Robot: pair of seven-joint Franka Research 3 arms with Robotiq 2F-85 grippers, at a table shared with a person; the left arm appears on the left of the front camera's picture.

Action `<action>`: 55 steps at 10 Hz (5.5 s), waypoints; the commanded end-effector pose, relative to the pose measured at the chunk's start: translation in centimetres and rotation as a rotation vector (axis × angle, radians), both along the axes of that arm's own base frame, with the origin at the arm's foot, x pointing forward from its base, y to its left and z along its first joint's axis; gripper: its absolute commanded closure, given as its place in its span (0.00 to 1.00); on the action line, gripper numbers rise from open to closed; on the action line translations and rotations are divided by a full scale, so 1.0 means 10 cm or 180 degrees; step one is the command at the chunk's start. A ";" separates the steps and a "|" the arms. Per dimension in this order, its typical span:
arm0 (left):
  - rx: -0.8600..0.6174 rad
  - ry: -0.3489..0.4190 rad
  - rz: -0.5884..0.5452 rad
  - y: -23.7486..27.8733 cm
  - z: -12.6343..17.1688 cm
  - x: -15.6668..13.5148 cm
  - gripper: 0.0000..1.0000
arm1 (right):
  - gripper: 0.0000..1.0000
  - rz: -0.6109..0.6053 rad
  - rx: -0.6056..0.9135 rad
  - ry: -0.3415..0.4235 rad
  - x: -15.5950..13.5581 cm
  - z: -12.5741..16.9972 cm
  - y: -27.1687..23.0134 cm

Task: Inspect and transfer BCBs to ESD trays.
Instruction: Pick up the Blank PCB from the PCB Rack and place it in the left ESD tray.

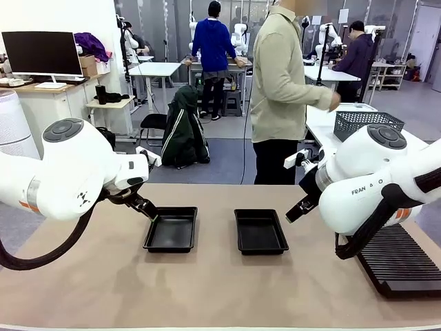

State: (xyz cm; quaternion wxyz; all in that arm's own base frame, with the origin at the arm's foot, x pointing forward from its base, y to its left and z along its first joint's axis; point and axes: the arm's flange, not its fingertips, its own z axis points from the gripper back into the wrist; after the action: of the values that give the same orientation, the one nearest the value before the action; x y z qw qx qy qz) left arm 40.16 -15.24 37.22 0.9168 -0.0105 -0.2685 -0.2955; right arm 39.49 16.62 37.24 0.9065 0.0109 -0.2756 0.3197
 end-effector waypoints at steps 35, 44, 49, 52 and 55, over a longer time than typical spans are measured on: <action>-0.4204 0.2381 0.0024 1.88 0.64 -0.09 0.00 | 0.00 -0.0184 0.4397 0.2499 -0.03 0.68 -2.43; -0.4259 0.2330 0.0018 1.88 0.62 -0.09 0.00 | 0.00 -0.0294 0.4337 0.2481 -0.06 0.69 -2.52; -0.4555 0.2495 -0.0038 2.26 0.49 -0.30 0.00 | 0.00 -0.0802 0.4340 0.2523 -0.12 0.64 -2.72; -0.4545 0.2502 -0.0066 2.37 0.50 -0.40 0.00 | 0.00 -0.0835 0.4331 0.2510 -0.16 0.60 -2.83; -0.4483 0.2478 -0.0005 2.50 0.55 -0.47 0.00 | 0.00 -0.0758 0.4373 0.2424 -0.20 0.59 -2.93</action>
State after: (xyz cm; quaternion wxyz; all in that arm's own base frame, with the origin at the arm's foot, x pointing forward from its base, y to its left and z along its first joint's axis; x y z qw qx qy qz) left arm 36.15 9.14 42.38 0.7216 -0.6902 -0.0488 -0.0237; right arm 37.98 -12.20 43.33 0.7543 0.6494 -0.0804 -0.0529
